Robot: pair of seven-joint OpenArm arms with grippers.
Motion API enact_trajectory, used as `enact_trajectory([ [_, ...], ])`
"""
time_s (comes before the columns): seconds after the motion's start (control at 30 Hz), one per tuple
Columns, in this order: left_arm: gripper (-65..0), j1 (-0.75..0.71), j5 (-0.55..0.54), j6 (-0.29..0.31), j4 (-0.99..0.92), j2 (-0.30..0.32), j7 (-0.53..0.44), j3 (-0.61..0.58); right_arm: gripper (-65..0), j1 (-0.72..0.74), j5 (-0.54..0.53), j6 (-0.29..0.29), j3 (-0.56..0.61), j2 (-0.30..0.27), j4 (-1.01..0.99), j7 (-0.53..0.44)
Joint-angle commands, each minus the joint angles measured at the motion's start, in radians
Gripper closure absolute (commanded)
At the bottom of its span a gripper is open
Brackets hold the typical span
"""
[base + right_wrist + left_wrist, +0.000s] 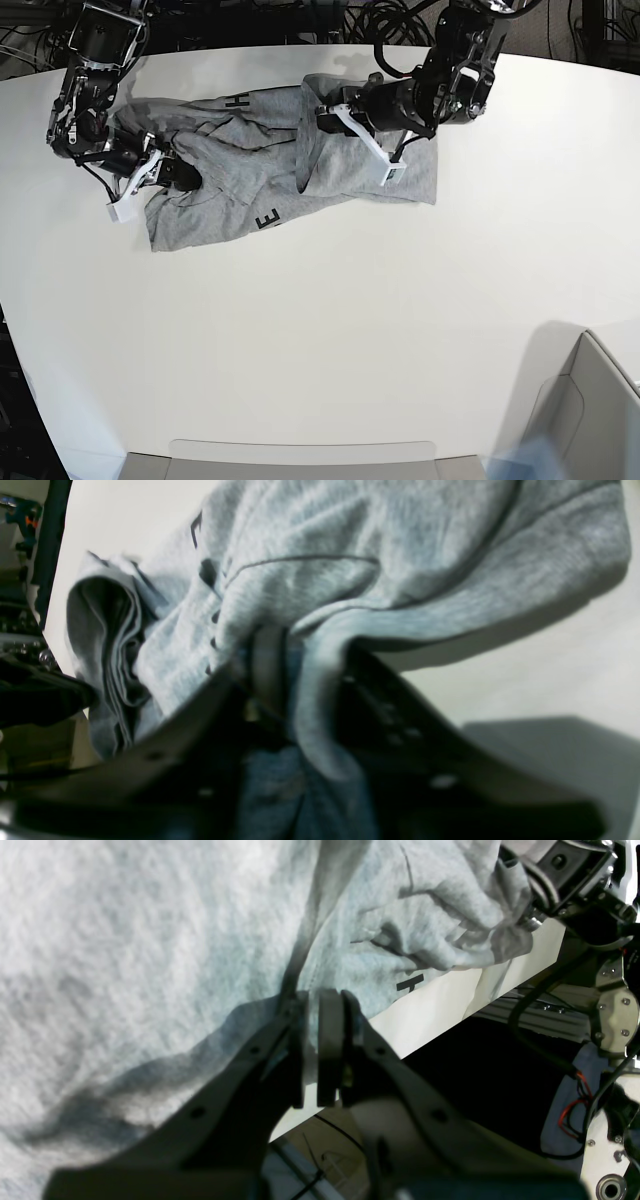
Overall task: Fold the T-shirt properly
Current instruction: 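Fold the other strip end with the right gripper toward the left gripper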
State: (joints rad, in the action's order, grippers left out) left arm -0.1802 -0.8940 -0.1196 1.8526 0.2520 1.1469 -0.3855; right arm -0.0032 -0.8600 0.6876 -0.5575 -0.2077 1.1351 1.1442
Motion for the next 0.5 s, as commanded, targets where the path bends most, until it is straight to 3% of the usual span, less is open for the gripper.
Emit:
enact_trajectory([
  [0.0, -3.7, 0.008, -0.018, 0.004, 0.017, 0.0, -0.005, 0.0, -3.1, -0.014, 0.129, 0.011, 0.024, -0.002, -0.01, 0.098],
  [0.03, -3.7, 0.008, -0.018, 0.004, 0.017, 0.0, -0.005, 0.0, 0.0, -0.011, 0.147, 0.011, 0.034, -0.002, -0.008, 0.096],
  [0.27, -3.7, 0.0, -0.018, 0.004, 0.017, 0.0, -0.003, 0.006, 0.0, -0.016, 0.347, 0.011, 0.081, 0.021, 0.11, -0.031],
  [0.37, -3.6, -0.002, -0.02, 0.004, 0.02, 0.016, -0.003, 0.006, 0.0, 0.012, 0.436, 0.011, 0.05, 0.018, 0.119, -0.08],
  [0.47, -3.4, -0.011, -0.023, 0.004, 0.026, 0.02, -0.003, 0.01, 0.0, 0.058, 0.523, 0.011, -0.012, -0.02, 0.093, -0.109],
])
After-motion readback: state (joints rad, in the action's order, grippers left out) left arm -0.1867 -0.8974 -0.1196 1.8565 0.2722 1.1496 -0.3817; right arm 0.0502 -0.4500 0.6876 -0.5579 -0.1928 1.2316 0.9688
